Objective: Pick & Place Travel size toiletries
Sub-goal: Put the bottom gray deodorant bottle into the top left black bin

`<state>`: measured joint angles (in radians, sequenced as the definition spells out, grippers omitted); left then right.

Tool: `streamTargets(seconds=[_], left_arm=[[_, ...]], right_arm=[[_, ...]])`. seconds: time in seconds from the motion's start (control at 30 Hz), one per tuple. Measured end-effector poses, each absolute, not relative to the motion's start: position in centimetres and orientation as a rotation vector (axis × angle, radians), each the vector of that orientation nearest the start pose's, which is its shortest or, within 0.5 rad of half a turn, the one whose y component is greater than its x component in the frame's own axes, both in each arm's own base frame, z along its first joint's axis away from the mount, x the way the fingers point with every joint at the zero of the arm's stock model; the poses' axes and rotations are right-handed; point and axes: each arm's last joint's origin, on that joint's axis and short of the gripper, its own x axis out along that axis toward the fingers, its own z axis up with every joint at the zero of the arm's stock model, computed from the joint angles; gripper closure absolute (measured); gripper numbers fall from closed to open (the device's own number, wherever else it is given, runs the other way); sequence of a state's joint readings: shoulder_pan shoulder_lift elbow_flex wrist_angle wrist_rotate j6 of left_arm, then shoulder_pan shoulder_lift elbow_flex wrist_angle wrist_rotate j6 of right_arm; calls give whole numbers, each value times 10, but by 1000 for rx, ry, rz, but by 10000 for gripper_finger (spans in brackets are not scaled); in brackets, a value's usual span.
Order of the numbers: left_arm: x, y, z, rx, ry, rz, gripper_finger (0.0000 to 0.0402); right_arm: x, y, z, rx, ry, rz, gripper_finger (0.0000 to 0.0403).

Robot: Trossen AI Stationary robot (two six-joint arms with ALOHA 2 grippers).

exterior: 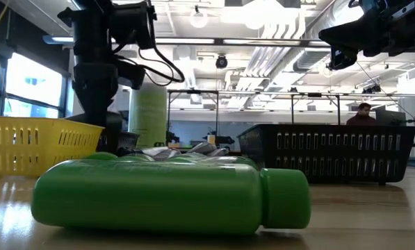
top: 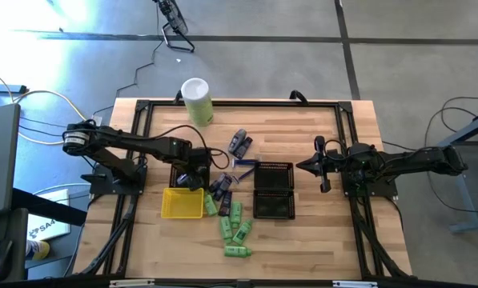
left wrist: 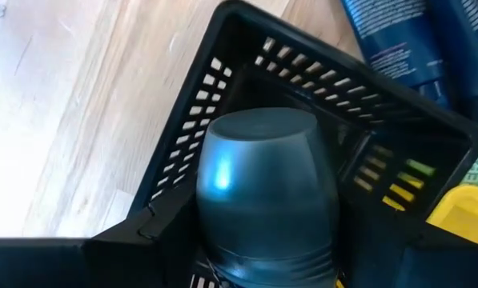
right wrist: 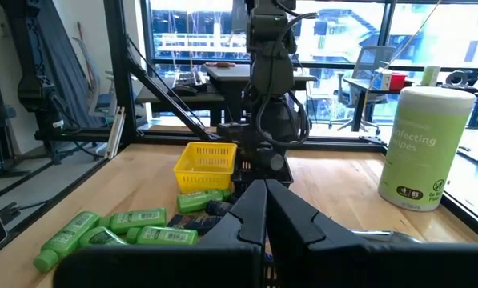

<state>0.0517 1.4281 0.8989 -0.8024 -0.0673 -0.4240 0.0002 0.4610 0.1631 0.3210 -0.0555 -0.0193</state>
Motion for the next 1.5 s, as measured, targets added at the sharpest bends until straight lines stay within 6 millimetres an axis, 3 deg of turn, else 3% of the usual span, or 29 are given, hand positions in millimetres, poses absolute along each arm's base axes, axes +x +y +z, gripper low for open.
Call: streamTargets(seconds=[1.23,1.5], left_arm=[[249,15,199,-353,1273,374,174],[248,15,199,-355,1275,371,135]], right_arm=[[132,2,209,-20,-24,55,401],[132,2,209,-20,-24,55,401]])
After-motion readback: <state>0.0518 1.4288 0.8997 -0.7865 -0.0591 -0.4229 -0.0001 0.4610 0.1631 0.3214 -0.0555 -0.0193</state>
